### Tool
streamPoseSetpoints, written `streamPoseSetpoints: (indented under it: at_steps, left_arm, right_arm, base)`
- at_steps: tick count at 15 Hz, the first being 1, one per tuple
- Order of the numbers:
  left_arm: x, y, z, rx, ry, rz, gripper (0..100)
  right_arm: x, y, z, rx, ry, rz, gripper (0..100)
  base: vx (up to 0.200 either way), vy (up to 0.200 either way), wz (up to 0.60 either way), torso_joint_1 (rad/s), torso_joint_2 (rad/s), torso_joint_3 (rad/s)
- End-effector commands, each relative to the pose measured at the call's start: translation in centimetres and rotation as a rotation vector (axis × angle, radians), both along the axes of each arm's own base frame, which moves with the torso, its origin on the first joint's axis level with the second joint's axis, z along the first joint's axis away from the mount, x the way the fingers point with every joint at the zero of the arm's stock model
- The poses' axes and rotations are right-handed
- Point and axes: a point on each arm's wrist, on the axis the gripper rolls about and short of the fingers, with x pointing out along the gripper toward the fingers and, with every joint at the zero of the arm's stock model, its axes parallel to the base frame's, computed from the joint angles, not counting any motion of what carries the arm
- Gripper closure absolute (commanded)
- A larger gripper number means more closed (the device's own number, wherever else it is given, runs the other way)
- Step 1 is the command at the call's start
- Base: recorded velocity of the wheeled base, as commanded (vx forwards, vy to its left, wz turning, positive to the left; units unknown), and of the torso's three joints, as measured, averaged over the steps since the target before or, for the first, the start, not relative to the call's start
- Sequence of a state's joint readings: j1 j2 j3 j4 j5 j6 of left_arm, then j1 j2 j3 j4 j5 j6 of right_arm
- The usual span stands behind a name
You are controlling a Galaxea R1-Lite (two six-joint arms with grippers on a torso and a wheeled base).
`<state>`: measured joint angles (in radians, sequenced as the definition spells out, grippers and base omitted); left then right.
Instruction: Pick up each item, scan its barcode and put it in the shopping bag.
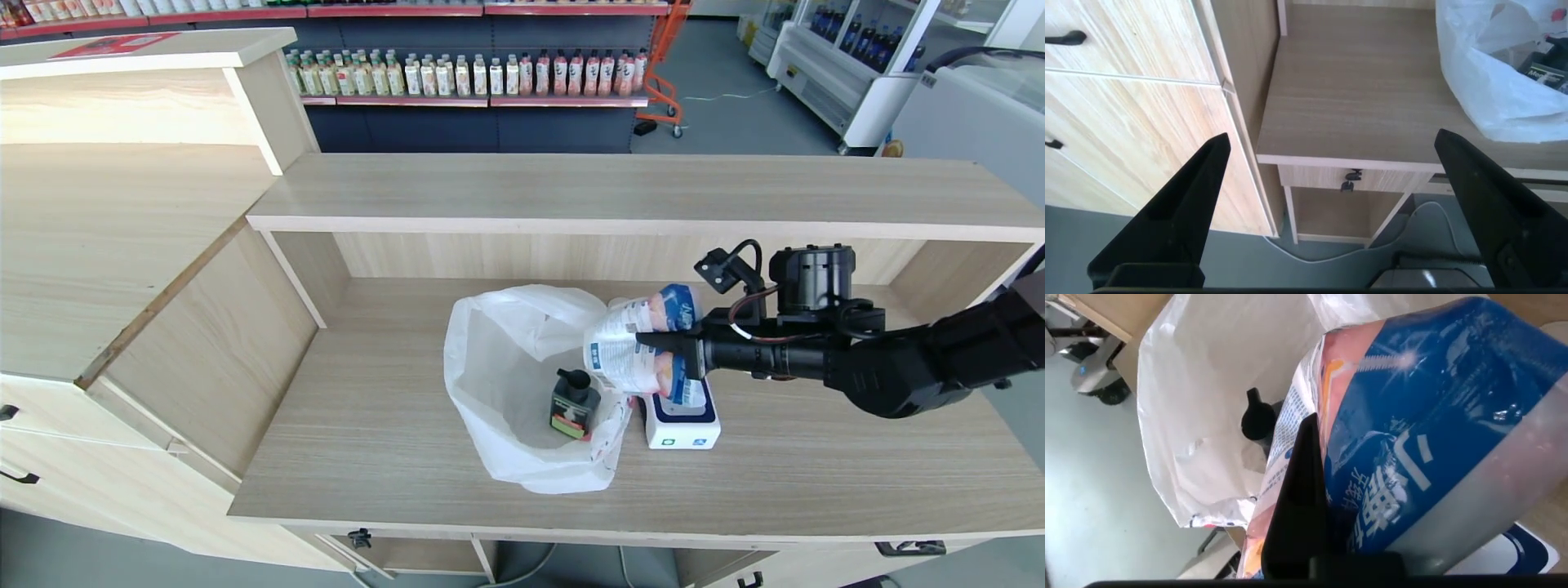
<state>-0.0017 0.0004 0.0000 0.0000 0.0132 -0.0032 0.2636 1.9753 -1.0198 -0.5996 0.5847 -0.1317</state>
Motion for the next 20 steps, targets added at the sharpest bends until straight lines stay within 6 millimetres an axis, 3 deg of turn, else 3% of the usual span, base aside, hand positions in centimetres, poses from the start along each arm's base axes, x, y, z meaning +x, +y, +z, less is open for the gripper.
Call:
streamPoseSetpoints:
  at_steps: [1, 7, 11, 14, 20]
  left_arm:
    - [0.0, 0.0, 0.0, 0.0, 0.0, 0.001, 0]
    - [0.0, 0.0, 0.0, 0.0, 0.0, 0.001, 0]
    - [0.0, 0.0, 0.0, 0.0, 0.0, 0.001, 0]
    - [0.0, 0.0, 0.0, 0.0, 0.0, 0.001, 0]
    - [0.0, 0.0, 0.0, -0.001, 0.0, 0.001, 0]
  right_arm:
    - [0.0, 0.2, -0.3, -0.009, -0.001, 0.001, 100]
    - [-0.7, -1.4, -2.7, -0.095, 0.018, -0.025, 100]
    - [-0.6, -0.8, -2.9, -0.086, 0.018, 0.022, 100]
    - [-0.6, -0.7, -4.4, -0.121, 0.04, 0.037, 100]
    - [1.1, -0.2, -5.3, -0.122, 0.028, 0.041, 100]
  base:
    - [0.0, 0.0, 0.0, 0.0, 0.0, 0.0]
    - [0.0, 0.0, 0.0, 0.0, 0.0, 0.0]
    - [0.0, 0.0, 0.0, 0.0, 0.0, 0.0]
    - [0.0, 0.0, 0.0, 0.0, 0.0, 0.0]
    - [0.0, 0.0, 0.0, 0.0, 0.0, 0.0]
